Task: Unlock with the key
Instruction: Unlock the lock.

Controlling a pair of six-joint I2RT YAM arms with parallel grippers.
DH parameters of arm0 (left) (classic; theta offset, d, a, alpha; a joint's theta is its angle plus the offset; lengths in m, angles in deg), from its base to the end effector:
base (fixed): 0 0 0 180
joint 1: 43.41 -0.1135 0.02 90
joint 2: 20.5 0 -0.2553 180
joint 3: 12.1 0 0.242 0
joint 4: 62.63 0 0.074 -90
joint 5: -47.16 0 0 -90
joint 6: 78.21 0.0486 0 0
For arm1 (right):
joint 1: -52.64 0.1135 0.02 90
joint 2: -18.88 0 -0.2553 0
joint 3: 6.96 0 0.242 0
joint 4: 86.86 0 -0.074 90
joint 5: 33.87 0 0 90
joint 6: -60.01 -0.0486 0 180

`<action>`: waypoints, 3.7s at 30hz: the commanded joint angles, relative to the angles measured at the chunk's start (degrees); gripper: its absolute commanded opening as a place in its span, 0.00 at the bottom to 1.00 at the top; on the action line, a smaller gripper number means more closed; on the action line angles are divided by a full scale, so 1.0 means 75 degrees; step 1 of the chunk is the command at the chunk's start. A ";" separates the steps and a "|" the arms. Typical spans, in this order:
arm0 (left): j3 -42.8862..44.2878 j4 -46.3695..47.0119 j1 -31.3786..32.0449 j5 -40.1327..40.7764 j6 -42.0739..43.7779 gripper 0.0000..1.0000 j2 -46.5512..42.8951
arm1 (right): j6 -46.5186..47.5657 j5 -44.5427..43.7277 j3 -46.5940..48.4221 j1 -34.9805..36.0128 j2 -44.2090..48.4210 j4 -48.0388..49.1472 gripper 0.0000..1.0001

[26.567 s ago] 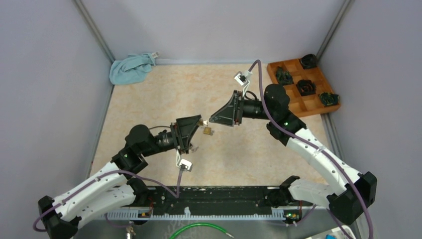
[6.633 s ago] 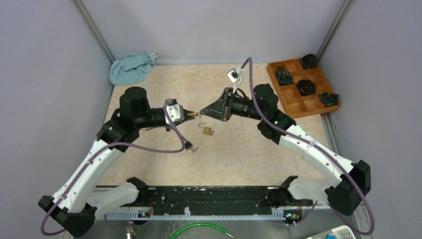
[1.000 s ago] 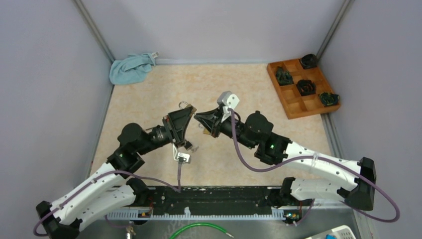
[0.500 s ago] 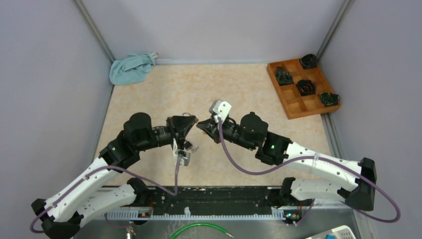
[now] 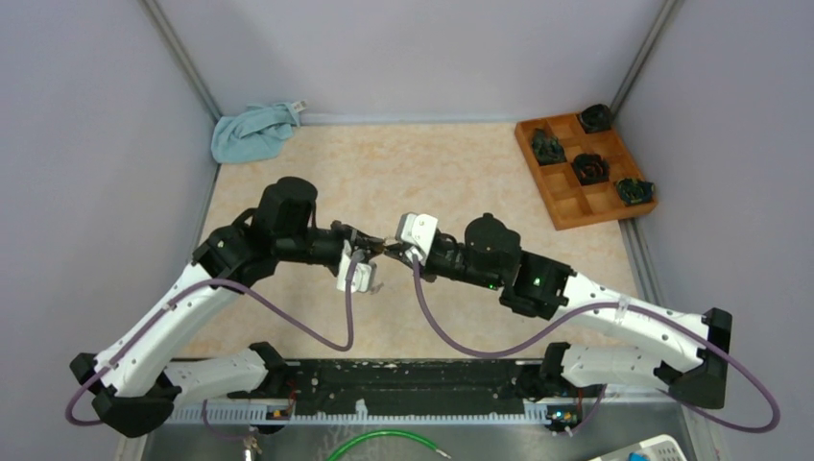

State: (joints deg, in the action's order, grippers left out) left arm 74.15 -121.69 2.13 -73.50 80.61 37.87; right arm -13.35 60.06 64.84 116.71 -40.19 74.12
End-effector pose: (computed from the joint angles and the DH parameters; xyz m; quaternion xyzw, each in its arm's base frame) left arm 0.1218 -0.1595 0.3841 0.7764 0.3463 -0.1300 0.5103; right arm 0.1048 0.2232 0.3724 -0.4994 0.5525 0.2916 0.6003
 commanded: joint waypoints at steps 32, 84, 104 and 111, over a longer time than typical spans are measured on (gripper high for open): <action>0.0506 -0.1111 -0.0139 -0.1931 -0.2611 0.00 0.0651 | 0.1009 0.0916 0.0988 -0.0047 0.0619 -0.1451 0.30; -0.0650 0.3743 -0.0166 0.0753 -0.1651 0.00 -0.0273 | -0.3851 -0.1297 0.0628 -0.0188 -0.0520 -0.0133 0.00; -0.2102 0.6915 0.0203 0.3177 -0.0970 0.00 -0.0611 | -0.6715 -0.2640 0.1484 -0.0340 -0.1141 -0.0282 0.00; -0.2737 0.8108 0.0245 0.3148 -0.0640 0.00 -0.0933 | -0.7139 -0.2451 0.1529 -0.0340 -0.1227 0.0084 0.00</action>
State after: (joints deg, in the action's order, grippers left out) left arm 54.02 -76.30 3.74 -50.94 73.64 33.48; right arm -61.83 37.35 74.29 113.24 -48.05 74.40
